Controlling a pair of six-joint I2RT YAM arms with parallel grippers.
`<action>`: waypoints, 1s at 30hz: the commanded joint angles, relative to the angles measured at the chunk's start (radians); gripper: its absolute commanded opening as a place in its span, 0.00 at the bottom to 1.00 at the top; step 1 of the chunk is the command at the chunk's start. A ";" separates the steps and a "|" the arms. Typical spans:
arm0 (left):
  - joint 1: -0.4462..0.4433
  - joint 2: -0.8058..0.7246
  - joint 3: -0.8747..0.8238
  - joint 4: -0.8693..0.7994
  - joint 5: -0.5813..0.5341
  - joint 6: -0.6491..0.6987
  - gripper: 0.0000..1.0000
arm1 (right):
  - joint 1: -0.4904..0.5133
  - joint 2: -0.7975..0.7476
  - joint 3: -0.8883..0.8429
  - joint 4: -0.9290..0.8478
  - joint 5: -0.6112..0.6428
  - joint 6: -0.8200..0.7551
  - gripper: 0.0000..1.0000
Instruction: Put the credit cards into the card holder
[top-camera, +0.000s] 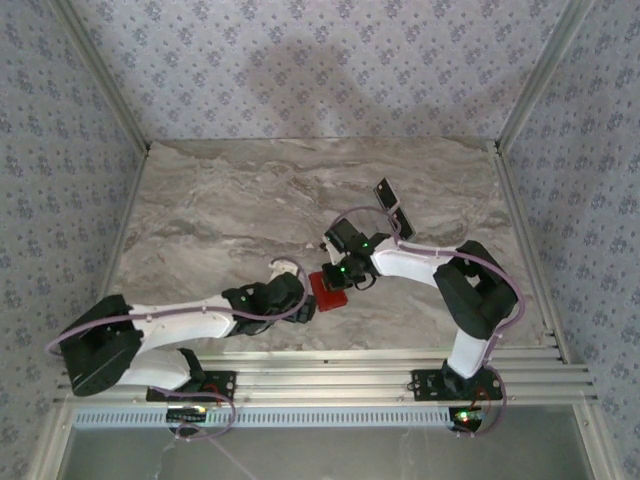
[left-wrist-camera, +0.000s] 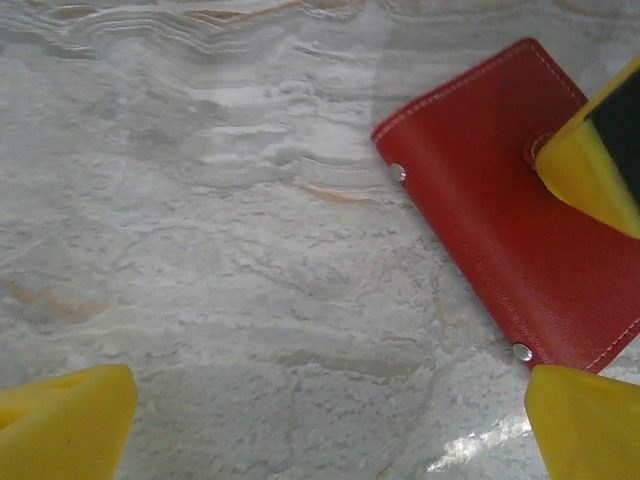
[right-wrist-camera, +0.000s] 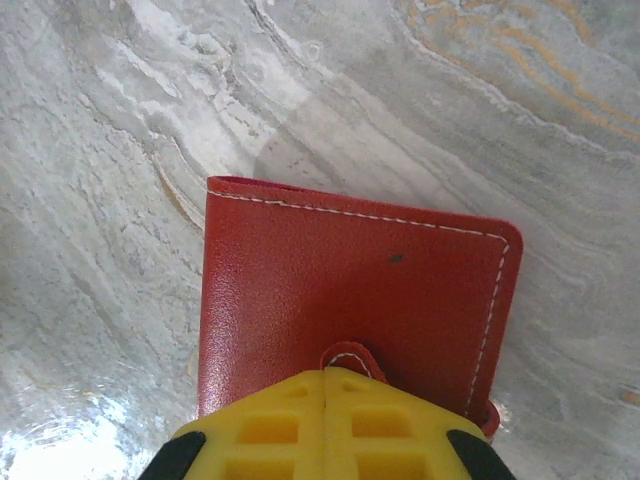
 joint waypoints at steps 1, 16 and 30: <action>-0.025 0.062 0.065 0.031 -0.056 0.049 1.00 | -0.017 0.083 -0.109 -0.035 0.029 0.065 0.00; -0.053 0.232 0.105 0.056 -0.093 0.072 1.00 | -0.031 0.087 -0.149 -0.017 0.043 0.127 0.00; -0.052 0.231 0.041 0.087 -0.107 0.104 1.00 | -0.039 -0.013 0.043 -0.123 -0.046 0.083 0.14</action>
